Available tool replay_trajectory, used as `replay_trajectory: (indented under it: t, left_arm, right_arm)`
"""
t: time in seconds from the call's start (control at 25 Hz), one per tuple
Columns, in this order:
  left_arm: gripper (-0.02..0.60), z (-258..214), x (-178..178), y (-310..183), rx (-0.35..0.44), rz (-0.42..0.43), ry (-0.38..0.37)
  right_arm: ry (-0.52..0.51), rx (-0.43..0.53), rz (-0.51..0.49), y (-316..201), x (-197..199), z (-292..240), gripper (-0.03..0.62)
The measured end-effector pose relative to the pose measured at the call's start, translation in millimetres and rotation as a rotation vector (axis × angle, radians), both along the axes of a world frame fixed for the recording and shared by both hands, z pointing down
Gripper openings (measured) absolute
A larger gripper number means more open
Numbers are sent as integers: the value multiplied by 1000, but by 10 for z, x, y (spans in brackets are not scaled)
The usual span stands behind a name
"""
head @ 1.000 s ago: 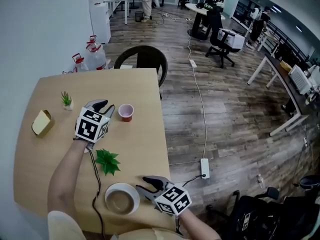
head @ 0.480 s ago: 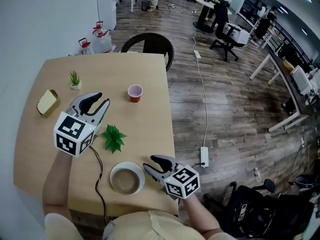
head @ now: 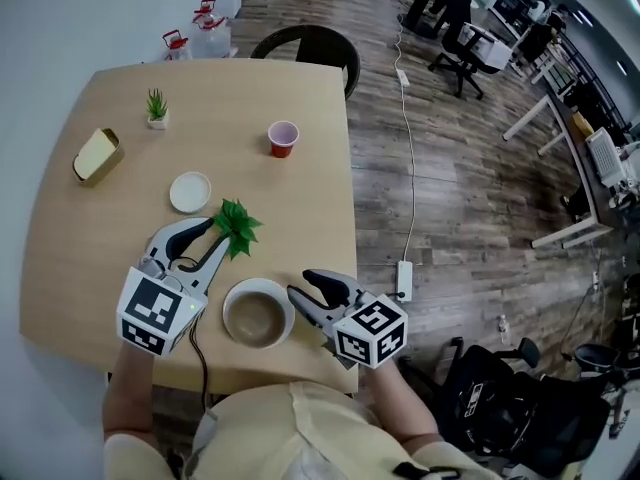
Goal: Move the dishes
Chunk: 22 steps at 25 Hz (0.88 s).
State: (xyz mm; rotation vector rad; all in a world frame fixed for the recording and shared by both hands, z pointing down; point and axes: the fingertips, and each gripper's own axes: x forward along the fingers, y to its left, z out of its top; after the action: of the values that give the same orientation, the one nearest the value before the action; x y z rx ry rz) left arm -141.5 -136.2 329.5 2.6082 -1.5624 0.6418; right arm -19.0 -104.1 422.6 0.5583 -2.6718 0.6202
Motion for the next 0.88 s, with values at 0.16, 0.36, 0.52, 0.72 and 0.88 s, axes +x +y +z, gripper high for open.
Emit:
replay_trajectory:
  t: [0.16,0.36,0.52,0.72,0.88]
  left_arm:
    - [118,210,-58,209,-36,-48,78]
    - [118,442,-23,395,-101,-56,120]
    - [120,803,90,544,-195,-59,106]
    - [120,1228,201,743,-298,-82,109]
    - [120,1452,213,847,-369,-109,133]
  right_arm:
    - [9,-8,-3,45,-61,62,173]
    - [21,-14,2,82,-94,102,170]
    - [31,-16,10,110,-99,145,170]
    - [37,-19,20,141,-80,182,170]
    - [38,-28,31,159,-41,218,169]
